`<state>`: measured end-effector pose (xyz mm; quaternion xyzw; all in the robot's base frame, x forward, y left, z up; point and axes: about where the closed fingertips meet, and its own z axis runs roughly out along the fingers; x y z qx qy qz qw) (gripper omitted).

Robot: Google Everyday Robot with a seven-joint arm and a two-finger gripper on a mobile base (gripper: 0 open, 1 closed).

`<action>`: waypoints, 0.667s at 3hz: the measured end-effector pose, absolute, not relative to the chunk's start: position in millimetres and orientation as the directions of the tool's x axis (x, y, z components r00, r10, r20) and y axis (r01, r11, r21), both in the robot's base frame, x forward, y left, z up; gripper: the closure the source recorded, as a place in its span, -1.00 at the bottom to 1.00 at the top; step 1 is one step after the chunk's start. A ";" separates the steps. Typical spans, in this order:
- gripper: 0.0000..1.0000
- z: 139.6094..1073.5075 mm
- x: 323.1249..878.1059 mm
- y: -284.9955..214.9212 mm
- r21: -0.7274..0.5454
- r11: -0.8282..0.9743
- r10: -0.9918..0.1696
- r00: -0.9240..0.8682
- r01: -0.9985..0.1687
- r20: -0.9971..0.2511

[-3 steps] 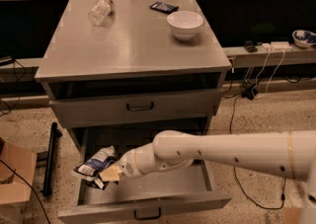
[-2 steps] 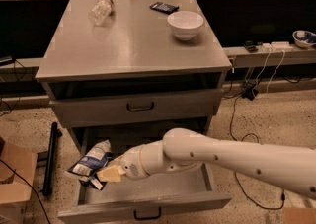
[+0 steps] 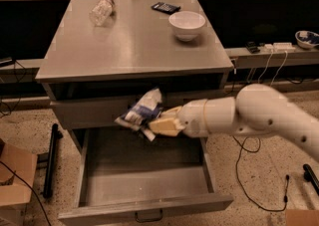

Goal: Pick blue chip bag from middle drawer and place on counter

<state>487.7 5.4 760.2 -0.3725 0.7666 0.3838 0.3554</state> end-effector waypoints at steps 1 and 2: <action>1.00 819.3 544.6 -54.3 0.217 0.513 -0.309 -0.415 -0.830 -0.856; 1.00 860.1 615.4 -55.6 0.126 0.506 -0.351 -0.337 -0.853 -0.874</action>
Offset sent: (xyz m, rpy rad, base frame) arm 0.1800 -0.0702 0.1395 -0.1261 -0.2469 -0.0803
